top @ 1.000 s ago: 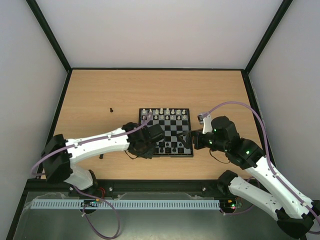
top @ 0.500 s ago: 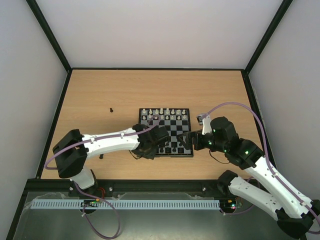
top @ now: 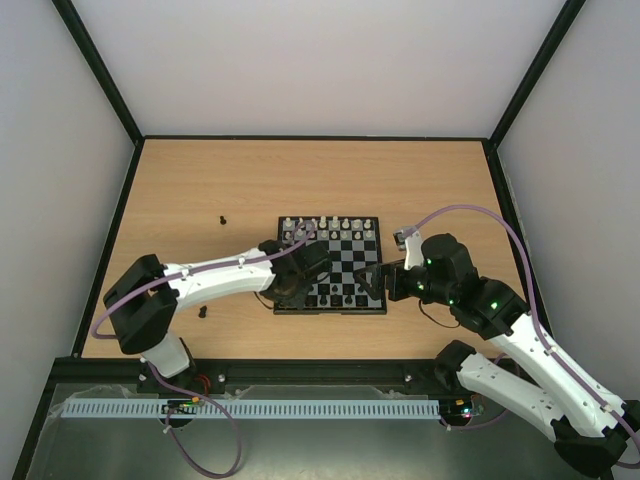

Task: Set up the chess pieces on the board
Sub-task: Place the chess piece on the chessboard.

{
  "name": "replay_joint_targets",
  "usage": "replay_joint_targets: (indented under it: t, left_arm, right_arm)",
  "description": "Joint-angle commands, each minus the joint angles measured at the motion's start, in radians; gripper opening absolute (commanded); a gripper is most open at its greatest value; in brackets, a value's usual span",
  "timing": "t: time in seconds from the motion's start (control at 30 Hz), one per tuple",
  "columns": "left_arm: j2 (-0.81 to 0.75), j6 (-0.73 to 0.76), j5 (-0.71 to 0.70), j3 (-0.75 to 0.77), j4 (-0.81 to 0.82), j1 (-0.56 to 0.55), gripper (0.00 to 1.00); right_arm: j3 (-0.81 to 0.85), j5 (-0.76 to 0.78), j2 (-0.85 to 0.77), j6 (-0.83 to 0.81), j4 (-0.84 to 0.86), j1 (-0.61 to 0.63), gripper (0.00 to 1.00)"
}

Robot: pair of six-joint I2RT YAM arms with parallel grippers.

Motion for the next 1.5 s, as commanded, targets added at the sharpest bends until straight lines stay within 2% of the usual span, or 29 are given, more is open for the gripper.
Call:
replay_joint_targets:
  t: [0.0, 0.53, 1.17, 1.27, 1.47]
  left_arm:
    - [0.024, 0.03, -0.015, -0.006, 0.02, 0.012, 0.03]
    - [0.03, 0.039, 0.011, -0.054, 0.063, 0.028, 0.06]
    - [0.04, 0.052, 0.0, -0.043, 0.076, 0.037, 0.08]
    - [0.038, 0.051, -0.006, -0.04, 0.075, 0.038, 0.11]
    - [0.033, 0.051, -0.009, -0.031, 0.072, 0.039, 0.22]
  right_arm:
    - [-0.009, -0.017, -0.011, -0.017, -0.027, 0.003, 0.99]
    - [-0.013, -0.028, -0.009, -0.018, -0.024, 0.003, 0.99]
    - [-0.014, -0.031, -0.004, -0.02, -0.024, 0.004, 0.99]
    - [-0.014, -0.03, -0.003, -0.02, -0.024, 0.004, 0.99]
    - [-0.016, -0.031, -0.005, -0.02, -0.023, 0.004, 0.99]
